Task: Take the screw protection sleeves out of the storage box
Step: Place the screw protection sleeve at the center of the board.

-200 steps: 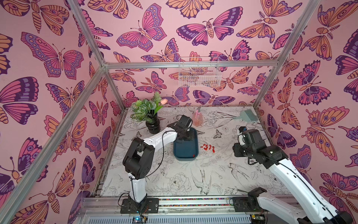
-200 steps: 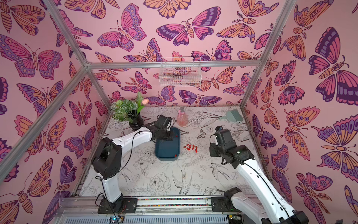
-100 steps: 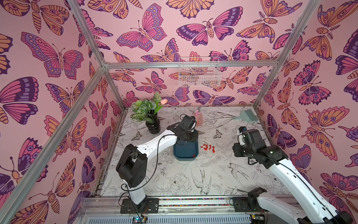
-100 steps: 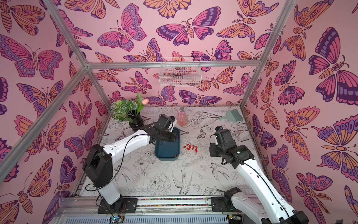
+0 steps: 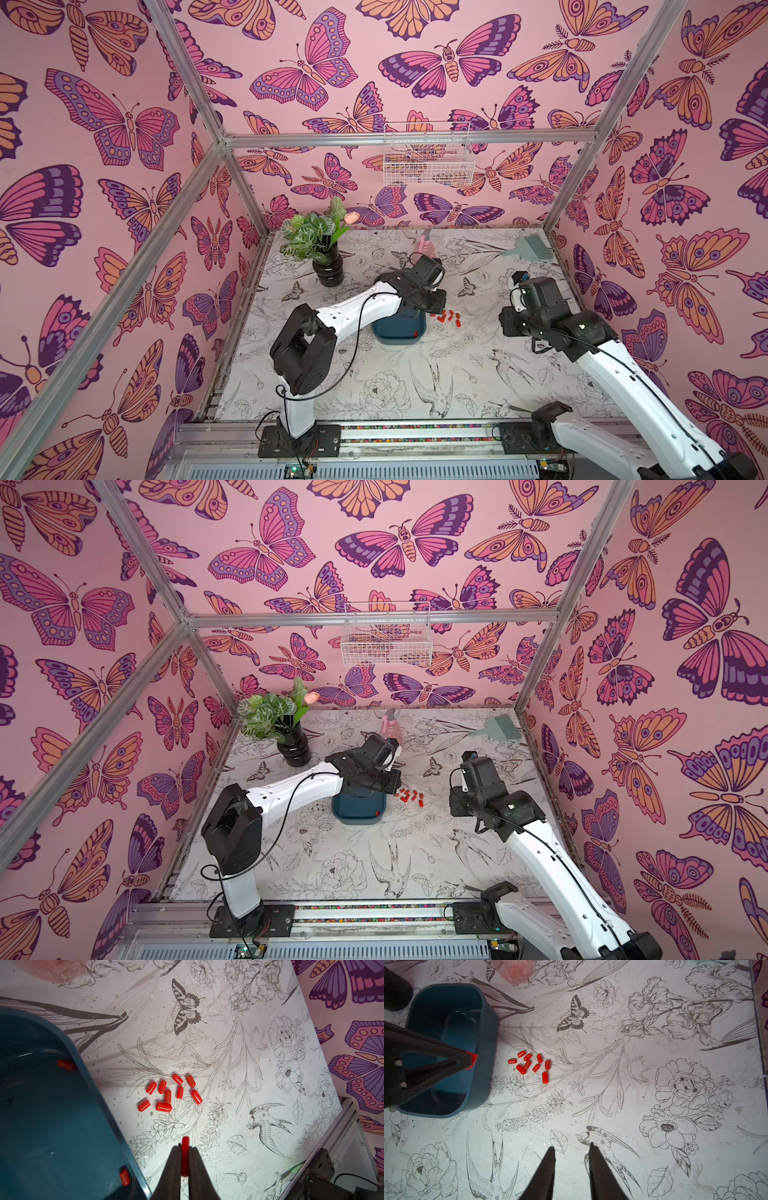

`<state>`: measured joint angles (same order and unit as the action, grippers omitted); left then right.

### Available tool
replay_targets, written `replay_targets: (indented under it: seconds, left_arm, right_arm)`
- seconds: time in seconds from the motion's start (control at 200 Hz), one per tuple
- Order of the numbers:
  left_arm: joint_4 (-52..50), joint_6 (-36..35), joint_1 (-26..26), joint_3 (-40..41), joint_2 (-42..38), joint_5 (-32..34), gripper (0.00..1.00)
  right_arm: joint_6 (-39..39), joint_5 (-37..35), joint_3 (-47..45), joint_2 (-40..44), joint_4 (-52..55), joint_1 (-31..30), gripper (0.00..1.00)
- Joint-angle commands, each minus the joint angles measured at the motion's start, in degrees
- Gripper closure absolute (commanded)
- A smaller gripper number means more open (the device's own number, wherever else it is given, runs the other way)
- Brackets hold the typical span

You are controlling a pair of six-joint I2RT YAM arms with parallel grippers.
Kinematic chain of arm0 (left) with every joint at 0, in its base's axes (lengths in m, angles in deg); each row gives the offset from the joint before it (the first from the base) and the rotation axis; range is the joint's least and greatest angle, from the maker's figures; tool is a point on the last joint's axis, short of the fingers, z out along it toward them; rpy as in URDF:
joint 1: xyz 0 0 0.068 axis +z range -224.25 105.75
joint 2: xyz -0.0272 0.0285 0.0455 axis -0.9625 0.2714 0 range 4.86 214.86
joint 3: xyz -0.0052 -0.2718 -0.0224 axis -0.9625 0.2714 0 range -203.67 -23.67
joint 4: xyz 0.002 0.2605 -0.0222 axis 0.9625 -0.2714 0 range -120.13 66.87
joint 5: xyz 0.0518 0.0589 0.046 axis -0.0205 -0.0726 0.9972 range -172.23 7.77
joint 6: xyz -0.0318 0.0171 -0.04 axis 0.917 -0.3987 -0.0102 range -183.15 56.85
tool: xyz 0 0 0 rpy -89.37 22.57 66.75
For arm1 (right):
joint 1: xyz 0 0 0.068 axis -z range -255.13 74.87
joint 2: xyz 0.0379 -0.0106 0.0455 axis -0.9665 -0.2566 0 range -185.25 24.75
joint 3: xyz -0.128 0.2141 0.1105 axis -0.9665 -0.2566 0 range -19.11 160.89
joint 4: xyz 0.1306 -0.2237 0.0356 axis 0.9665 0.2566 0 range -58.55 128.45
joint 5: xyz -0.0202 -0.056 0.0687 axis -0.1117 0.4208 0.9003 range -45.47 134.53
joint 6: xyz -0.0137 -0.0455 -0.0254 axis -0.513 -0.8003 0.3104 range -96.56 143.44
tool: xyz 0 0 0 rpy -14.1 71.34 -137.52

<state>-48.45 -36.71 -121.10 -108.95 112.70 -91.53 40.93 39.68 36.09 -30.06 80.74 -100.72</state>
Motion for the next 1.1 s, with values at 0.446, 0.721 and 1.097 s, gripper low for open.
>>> replay_targets:
  seconds: [0.446,0.721,1.097]
  left_arm:
    - [0.8,1.7,-3.1,-5.1,6.4,-1.9,0.88]
    - [0.9,1.9,-4.0,-6.7,9.8,-2.7,0.87]
    - [1.5,2.4,-4.3,-8.0,13.2,-3.6,0.88]
  right_arm:
    - [-0.3,-0.6,-0.4,0.7,0.1,0.4,0.68]
    - [-0.3,-0.8,-0.4,0.8,0.2,0.4,0.68]
    - [-0.3,-0.9,-0.4,0.8,0.3,0.4,0.68]
